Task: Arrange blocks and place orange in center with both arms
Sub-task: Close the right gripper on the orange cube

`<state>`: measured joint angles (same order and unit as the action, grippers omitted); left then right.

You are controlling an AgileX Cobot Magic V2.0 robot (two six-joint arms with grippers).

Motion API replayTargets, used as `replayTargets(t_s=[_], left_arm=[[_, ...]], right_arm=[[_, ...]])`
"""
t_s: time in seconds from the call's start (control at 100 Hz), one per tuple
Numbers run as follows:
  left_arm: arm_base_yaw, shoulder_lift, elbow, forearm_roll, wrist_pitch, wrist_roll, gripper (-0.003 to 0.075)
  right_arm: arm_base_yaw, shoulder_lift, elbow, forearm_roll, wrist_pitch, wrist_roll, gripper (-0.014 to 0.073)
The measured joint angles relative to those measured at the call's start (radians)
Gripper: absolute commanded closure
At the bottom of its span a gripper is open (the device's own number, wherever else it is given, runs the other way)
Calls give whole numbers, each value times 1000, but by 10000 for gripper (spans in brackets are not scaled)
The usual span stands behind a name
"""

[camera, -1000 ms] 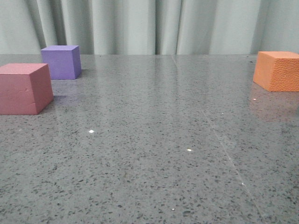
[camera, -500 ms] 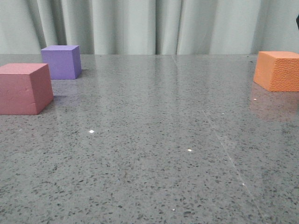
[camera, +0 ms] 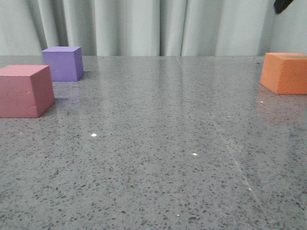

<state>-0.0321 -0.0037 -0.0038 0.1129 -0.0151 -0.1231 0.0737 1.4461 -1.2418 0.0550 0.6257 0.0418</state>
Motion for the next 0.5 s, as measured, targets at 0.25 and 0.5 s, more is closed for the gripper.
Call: replayTargets(t_s=[0.25,0.5], left_arm=[[0,0,0,0,0,0,739],[0,0,0,0,0,0,739]], right_arm=[[0,125,-6,0,11,-1,-47],[0,190,-6,-2,11,-2,-36]])
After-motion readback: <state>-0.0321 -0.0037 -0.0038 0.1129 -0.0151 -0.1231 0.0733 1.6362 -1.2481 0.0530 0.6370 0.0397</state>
